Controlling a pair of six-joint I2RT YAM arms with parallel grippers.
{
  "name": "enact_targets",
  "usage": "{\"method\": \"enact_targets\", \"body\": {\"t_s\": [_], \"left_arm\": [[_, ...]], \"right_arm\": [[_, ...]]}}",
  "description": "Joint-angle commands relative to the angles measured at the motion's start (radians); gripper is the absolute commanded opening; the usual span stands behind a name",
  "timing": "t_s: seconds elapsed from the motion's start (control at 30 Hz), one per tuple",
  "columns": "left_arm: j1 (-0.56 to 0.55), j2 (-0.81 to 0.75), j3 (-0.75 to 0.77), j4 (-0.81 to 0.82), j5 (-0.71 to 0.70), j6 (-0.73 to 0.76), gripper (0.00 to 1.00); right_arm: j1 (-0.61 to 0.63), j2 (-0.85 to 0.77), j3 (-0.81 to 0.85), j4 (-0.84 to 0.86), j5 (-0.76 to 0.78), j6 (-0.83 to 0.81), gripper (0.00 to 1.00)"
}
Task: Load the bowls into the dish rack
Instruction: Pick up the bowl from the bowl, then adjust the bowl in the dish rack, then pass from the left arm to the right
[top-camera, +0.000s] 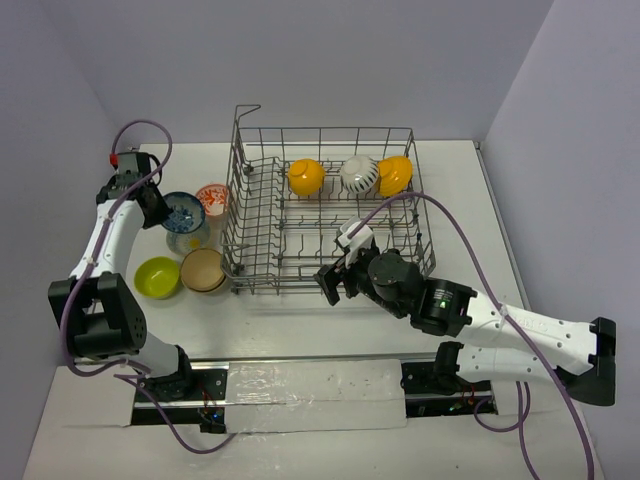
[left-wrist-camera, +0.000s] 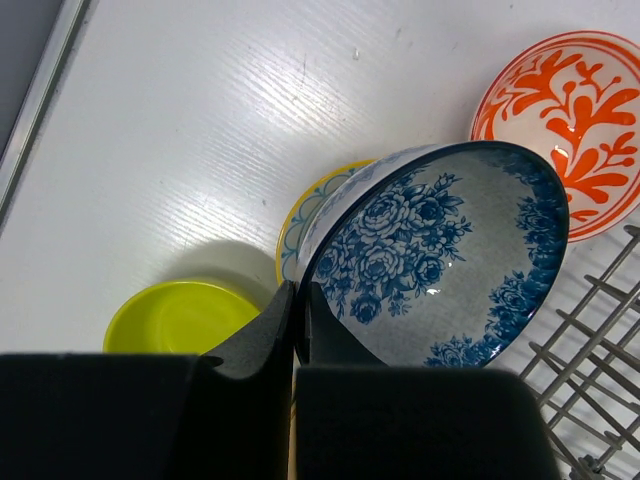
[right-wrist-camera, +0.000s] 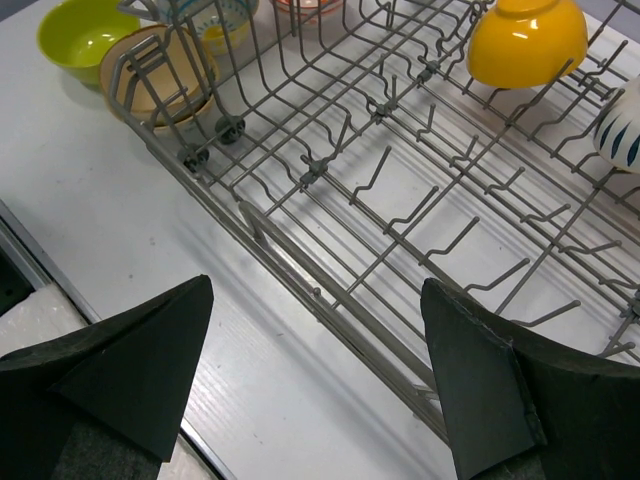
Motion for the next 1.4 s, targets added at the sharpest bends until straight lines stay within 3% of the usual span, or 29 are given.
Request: {"method": "enact_targets", "body": {"t_s": [0.0, 0.2, 0.37, 0.63, 0.9, 1.1, 1.37], "left_arm": [[-0.006, -0.06, 0.064, 0.003, -0.015, -0.015, 0.0], [-0.053, -0.109, 0.19, -0.018, -0.067, -0.021, 0.0], [-0.084, -0.158, 0.305, -0.021, -0.029, -0.045, 0.0], [-0.294, -0.152, 0.543, -0.044, -0.096, -0.076, 0.0], [-0.478, -0.166, 0.526, 0.08, -0.001, -0.067, 0.0], [-0.607, -0.129, 0.5, 0.111, 0.039, -0.012, 0.0], [-0.675, -0.081, 0.422, 0.163, 0.019, 0.096, 0.0]], "right_arm": [[0.007, 0.003, 0.025, 0.011, 0.015, -0.012, 0.92], [0.004, 0.054, 0.072, -0.024, 0.026, -0.015, 0.93], [0.002, 0.078, 0.075, -0.035, 0.019, -0.012, 0.93], [-0.012, 0.14, 0.095, -0.064, 0.021, 0.002, 0.94], [-0.015, 0.178, 0.127, -0.119, 0.03, -0.004, 0.94], [-0.012, 0.109, 0.202, -0.132, 0.073, -0.081, 0.93], [0.079, 0.161, 0.409, -0.133, 0.406, -0.401, 0.92]]}}
